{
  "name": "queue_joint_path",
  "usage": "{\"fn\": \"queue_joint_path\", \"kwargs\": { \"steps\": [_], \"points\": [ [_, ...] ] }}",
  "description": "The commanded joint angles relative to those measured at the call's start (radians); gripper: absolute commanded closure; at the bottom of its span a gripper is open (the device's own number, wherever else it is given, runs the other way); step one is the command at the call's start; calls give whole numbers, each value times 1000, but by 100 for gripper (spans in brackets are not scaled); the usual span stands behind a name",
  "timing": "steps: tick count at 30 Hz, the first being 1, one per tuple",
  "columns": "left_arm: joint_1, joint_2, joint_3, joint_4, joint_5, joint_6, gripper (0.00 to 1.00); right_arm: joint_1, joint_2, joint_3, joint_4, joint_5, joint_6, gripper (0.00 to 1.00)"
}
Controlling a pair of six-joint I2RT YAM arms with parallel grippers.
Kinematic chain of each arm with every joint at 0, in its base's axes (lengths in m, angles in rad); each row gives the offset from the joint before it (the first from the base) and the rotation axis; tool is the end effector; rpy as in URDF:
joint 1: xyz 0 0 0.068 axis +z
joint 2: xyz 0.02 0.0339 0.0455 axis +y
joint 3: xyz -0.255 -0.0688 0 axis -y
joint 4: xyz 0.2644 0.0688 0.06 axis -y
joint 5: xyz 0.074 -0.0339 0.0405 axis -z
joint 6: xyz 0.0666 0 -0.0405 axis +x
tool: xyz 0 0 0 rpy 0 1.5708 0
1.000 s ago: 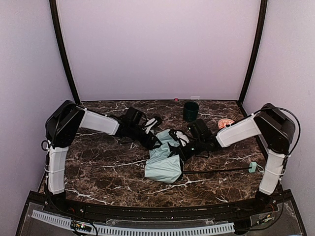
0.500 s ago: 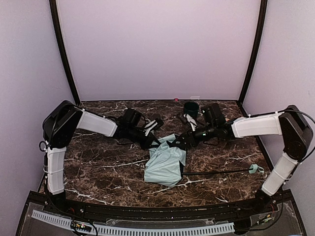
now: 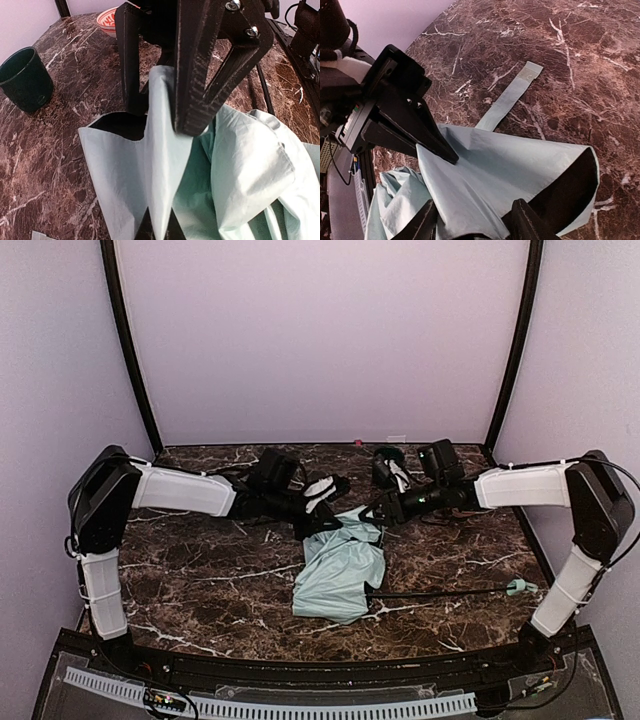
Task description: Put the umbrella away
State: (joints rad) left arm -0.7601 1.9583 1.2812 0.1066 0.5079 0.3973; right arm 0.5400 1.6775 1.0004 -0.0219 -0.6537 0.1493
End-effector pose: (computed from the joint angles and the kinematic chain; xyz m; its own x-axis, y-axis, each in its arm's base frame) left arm 0.3193 -0.3482 0.1593 -0.0132 0.4790 -0.8777 0.9801 0.1799 0.0835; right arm 0.3119 0.2342 0.1665 -0.6659 -0.2615 -0.6988 -0.7163 0.4858 0.5008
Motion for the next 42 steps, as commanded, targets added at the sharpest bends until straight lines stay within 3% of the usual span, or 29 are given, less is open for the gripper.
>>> {"fn": "queue_joint_path", "kwargs": {
  "steps": [1, 5, 7, 9, 10, 11, 18, 21, 24, 25, 35, 37, 39, 40, 42],
  "points": [
    [-5, -37, 37, -62, -15, 41, 100, 38, -7, -12, 79, -46, 31, 59],
    [-5, -58, 27, -28, 4, 26, 100, 43, -8, -11, 52, -62, 13, 90],
    [-5, -65, 33, -33, -24, 12, 96, 40, -32, -28, 66, -65, 16, 98],
    [-4, -87, 29, -40, -67, -11, 59, 27, -57, -39, 73, -67, 15, 99],
    [-4, -106, 19, -40, -86, -16, 45, 20, -67, -45, 78, -72, 13, 100],
    [-4, -130, -5, -36, -97, -19, 39, 15, -74, -46, 82, -77, 10, 100],
    [-4, -330, -169, 57, -111, -78, 30, 8, -69, 17, 64, -105, -18, 99],
    [-4, -347, -205, 59, -60, -121, 36, 7, -69, 37, 80, -89, -5, 99],
    [-5, -305, -209, 55, 46, -158, 58, 8, -69, 43, 120, -88, 23, 98],
    [-7, -277, -204, 55, 64, -174, 60, 8, -68, 44, 131, -88, 37, 98],
    [-47, -162, -146, 84, 39, -184, 62, 9, -41, 65, 224, -97, 102, 98],
    [-53, -161, -151, 99, 36, -183, 72, 9, -37, 62, 245, -97, 117, 99],
    [-63, -164, -153, 108, 27, -177, 94, 9, -27, 55, 267, -101, 132, 99],
    [-70, -168, -152, 111, 24, -171, 100, 9, -18, 53, 277, -101, 140, 99],
    [-92, -179, -150, 113, 21, -144, 100, 9, -5, 52, 300, -100, 158, 99]
  ]
}}
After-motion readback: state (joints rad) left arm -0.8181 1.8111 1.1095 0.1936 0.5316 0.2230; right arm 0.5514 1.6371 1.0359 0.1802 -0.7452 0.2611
